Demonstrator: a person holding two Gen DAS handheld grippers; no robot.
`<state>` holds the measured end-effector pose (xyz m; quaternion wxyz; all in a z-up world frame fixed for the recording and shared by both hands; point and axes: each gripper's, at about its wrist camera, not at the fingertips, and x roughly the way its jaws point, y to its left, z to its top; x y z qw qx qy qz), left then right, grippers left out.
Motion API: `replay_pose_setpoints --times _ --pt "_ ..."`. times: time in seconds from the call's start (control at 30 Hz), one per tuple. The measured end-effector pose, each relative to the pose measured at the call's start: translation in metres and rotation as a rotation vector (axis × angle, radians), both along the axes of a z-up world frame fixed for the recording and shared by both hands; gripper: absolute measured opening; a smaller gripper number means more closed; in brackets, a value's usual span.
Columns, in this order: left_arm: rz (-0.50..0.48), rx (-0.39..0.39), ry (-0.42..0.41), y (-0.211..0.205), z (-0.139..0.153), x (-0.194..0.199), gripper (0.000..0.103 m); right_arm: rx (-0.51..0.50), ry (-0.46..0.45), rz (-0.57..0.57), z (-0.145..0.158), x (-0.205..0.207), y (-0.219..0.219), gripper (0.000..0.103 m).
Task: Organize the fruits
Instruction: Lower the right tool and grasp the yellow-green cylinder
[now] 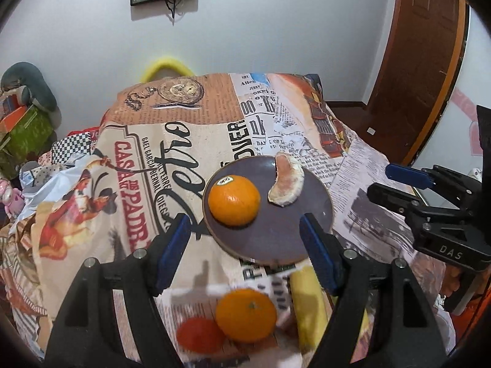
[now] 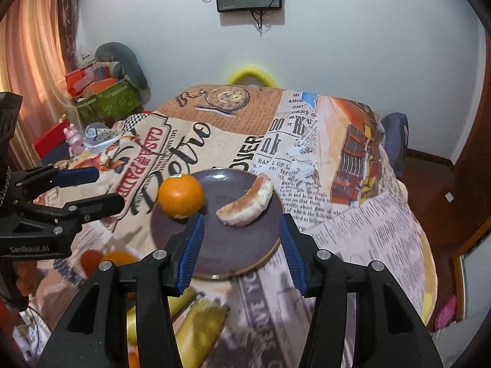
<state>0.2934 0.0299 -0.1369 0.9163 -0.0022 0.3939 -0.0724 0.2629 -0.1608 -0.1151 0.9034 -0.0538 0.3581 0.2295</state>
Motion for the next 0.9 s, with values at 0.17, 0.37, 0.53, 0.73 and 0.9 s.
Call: replay_pose_setpoints --times 0.17,0.37,0.53,0.73,0.9 --pt "0.004 -0.010 -0.005 0.003 0.007 -0.027 0.073 0.022 0.004 -0.014 0.003 -0.021 -0.003 0.047" --pt "0.015 -0.014 0.013 0.010 0.000 -0.052 0.073 0.015 0.032 -0.020 -0.008 -0.042 -0.002 0.047" --pt "0.018 -0.025 0.064 0.014 -0.020 -0.062 0.073 0.021 0.063 -0.033 -0.021 -0.056 -0.001 0.047" --pt "0.012 -0.028 0.137 0.015 -0.052 -0.061 0.073 0.004 0.139 -0.056 -0.051 -0.057 0.002 0.047" --pt "-0.004 -0.025 0.187 0.014 -0.072 -0.058 0.073 -0.027 0.196 -0.048 -0.074 -0.051 0.008 0.047"
